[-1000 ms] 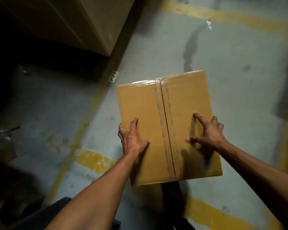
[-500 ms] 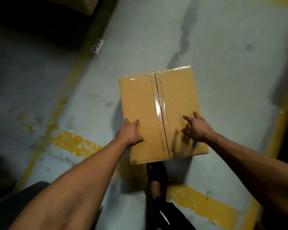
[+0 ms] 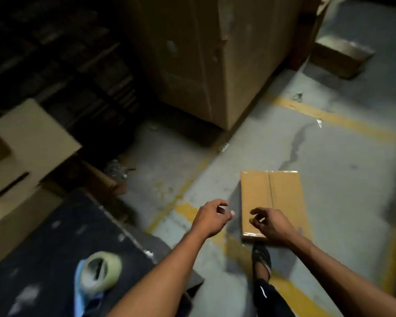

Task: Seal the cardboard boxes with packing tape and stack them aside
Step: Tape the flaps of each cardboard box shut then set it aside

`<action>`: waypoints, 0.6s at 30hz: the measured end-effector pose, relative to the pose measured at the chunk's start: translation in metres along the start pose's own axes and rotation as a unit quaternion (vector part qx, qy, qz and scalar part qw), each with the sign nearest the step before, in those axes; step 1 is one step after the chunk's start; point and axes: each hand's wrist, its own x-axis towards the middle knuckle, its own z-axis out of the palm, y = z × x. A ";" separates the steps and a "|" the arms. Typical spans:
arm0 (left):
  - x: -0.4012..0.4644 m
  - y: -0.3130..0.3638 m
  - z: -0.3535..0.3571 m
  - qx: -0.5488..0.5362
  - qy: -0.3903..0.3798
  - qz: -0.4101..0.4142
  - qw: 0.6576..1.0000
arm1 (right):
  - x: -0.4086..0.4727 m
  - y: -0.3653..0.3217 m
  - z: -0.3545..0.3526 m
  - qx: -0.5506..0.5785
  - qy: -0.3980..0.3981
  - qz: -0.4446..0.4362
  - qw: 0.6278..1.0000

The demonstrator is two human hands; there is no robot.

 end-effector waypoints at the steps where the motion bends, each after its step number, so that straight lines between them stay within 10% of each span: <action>1: -0.043 -0.012 -0.023 -0.025 0.032 0.014 0.999 | -0.023 -0.033 0.008 -0.003 0.008 -0.034 0.999; 18: -0.469 -0.272 -0.319 -0.262 0.497 -0.058 0.826 | -0.197 -0.571 0.180 -0.105 -0.073 -0.470 0.873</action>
